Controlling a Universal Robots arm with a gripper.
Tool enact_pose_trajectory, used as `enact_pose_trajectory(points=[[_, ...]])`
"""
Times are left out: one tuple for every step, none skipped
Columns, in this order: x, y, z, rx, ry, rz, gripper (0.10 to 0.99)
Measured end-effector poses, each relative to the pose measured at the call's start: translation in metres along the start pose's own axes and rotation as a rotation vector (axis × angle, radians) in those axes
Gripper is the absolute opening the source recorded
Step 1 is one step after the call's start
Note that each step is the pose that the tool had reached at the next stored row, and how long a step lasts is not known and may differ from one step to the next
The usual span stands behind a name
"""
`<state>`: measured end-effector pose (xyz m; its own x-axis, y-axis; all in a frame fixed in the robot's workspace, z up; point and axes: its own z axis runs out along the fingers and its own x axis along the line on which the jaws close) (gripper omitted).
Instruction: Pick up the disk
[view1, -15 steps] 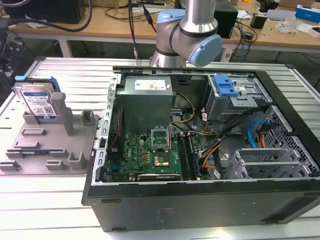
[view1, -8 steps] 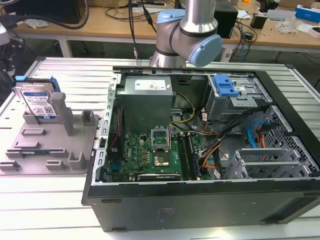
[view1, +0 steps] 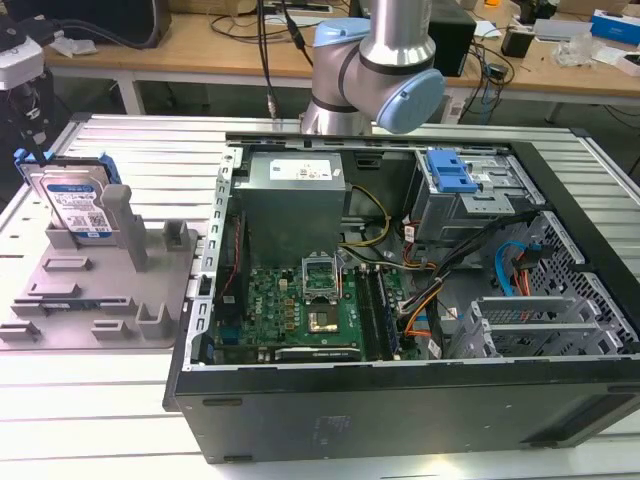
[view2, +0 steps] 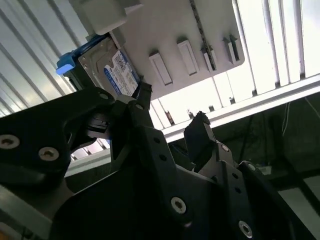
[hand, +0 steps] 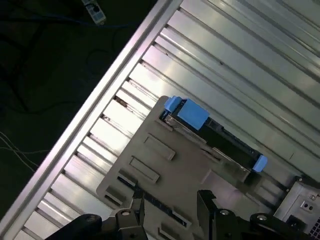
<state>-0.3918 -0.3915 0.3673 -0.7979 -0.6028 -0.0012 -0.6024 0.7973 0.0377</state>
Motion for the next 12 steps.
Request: enact_pose_trajectory(points=[[0.0,0.0,0.0001,0.0,0.0008,-0.026,0.541],[0.0,0.0,0.0001,0.0,0.0017,-0.052,0.541],[0.0,0.0,0.0002,0.0,0.0022,-0.068,0.541],[0.0,0.0,0.0002,0.0,0.0039,-0.107,0.541],[0.0,0.0,0.0003,0.0,0.0058,-0.156,0.541],[0.0,0.0,0.0004,0.0,0.0065,-0.176,0.541],[0.0,0.0,0.0004,0.0,0.0073,-0.195,0.541],[0.0,0.0,0.0005,0.0,0.0083,-0.218,0.541],[0.0,0.0,0.0005,0.0,0.009,-0.236,0.541],[0.0,0.0,0.0006,0.001,0.0105,-0.27,0.541],[0.0,0.0,0.0007,0.001,0.0118,-0.301,0.541],[0.0,0.0,0.0008,0.001,0.0132,-0.335,0.541]])
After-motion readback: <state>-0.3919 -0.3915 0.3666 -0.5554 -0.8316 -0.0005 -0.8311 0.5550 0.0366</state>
